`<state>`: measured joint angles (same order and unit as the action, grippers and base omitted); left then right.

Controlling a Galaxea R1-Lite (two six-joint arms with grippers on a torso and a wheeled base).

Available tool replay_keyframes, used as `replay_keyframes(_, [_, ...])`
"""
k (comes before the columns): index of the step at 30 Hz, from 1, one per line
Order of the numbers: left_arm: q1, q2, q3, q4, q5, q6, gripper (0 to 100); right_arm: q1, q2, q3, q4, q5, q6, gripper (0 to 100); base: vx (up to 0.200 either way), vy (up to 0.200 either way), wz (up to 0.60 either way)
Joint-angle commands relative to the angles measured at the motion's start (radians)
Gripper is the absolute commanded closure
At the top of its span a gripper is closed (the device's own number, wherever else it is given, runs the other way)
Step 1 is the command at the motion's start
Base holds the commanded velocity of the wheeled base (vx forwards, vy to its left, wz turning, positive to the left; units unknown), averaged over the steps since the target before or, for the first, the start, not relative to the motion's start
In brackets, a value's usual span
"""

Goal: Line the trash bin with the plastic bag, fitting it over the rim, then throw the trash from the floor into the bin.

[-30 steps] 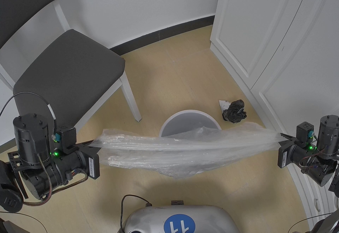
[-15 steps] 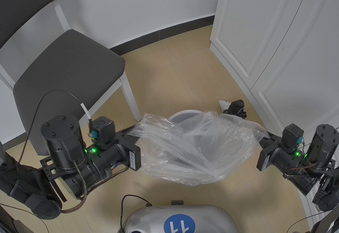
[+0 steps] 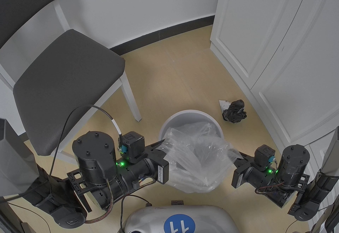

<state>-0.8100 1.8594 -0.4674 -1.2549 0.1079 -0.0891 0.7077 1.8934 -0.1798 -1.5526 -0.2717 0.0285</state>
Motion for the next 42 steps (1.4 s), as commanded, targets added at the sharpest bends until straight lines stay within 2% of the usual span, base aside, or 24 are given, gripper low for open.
replay_keyframes(1, [-0.006, 0.023, -0.005, -0.001, -0.004, -0.031, 100, -0.005, 0.033, 0.000, -0.018, 0.002, 0.001, 100, 0.000, 0.000, 0.00])
replay_keyframes(4, [-0.005, 0.035, -0.013, -0.001, -0.005, -0.055, 100, -0.011, 0.033, -0.004, -0.018, 0.002, 0.001, 100, 0.000, 0.000, 0.00])
replay_keyframes(9, [0.026, 0.104, -0.082, 0.000, -0.027, -0.072, 100, -0.068, 0.058, -0.029, -0.018, 0.008, 0.004, 100, 0.000, 0.000, 0.00])
replay_keyframes(15, [0.071, 0.199, -0.174, 0.002, -0.065, -0.127, 100, -0.152, 0.147, -0.099, -0.018, 0.054, 0.090, 100, 0.000, 0.000, 0.00])
replay_keyframes(20, [0.107, 0.254, -0.192, 0.000, -0.065, -0.146, 100, -0.203, 0.211, -0.155, -0.018, 0.060, 0.116, 100, 0.000, 0.000, 0.00])
replay_keyframes(26, [0.150, 0.245, -0.137, -0.011, -0.053, -0.156, 100, -0.205, 0.223, -0.165, -0.018, 0.060, 0.133, 100, 0.000, 0.000, 0.00])
replay_keyframes(31, [0.192, 0.228, -0.065, -0.080, -0.056, -0.158, 100, -0.197, 0.223, -0.170, -0.018, 0.060, 0.133, 100, 0.000, 0.000, 0.00])
replay_keyframes(42, [0.189, 0.221, 0.070, -0.175, -0.050, -0.158, 100, -0.194, 0.199, -0.159, -0.018, 0.058, 0.133, 100, 0.000, 0.000, 0.00])
